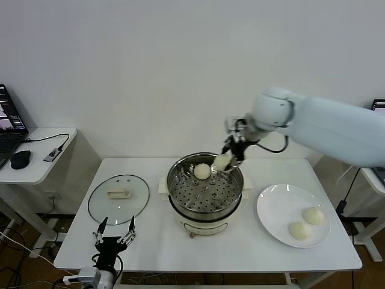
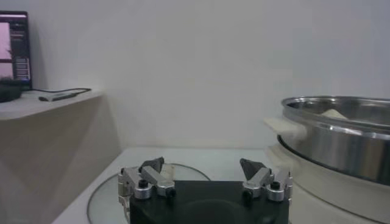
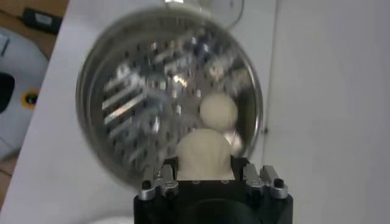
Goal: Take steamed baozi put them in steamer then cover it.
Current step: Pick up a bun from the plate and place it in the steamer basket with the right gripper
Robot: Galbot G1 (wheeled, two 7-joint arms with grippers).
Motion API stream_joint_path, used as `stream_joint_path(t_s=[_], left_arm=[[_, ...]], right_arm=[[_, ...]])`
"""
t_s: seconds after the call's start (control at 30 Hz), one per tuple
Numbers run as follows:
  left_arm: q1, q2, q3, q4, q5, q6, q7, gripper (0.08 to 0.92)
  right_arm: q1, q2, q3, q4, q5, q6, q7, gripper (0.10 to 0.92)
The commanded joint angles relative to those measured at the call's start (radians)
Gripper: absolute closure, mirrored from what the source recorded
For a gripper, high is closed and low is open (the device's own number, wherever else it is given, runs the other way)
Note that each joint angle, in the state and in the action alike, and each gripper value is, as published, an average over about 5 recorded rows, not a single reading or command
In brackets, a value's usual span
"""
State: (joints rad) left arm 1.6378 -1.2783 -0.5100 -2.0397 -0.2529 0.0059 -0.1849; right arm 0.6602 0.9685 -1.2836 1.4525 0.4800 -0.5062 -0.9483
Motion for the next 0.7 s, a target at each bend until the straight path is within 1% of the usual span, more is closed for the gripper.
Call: stream_joint_path(t_s=[0.03, 0.27, 0.7], left_arm=[[0.001, 0.000, -0.010, 0.000, 0.000, -0.001, 0.001, 0.177], [0.005, -0.003, -0.014, 0.000, 0.000, -0.003, 0.002, 0.177], [0.003, 0.001, -0.015, 0.001, 0.001, -0.005, 0.004, 0.177]], right_arm=[[-0.104, 0.223, 0.004, -0.088, 0.073, -0.066, 0.053, 0.471], [-0.176, 0.261, 0.021, -0.142, 0.056, -0.114, 0.089, 0.469], [-0.250, 0.293, 0.045, -0.192, 0.053, -0.178, 0.148, 0.465]])
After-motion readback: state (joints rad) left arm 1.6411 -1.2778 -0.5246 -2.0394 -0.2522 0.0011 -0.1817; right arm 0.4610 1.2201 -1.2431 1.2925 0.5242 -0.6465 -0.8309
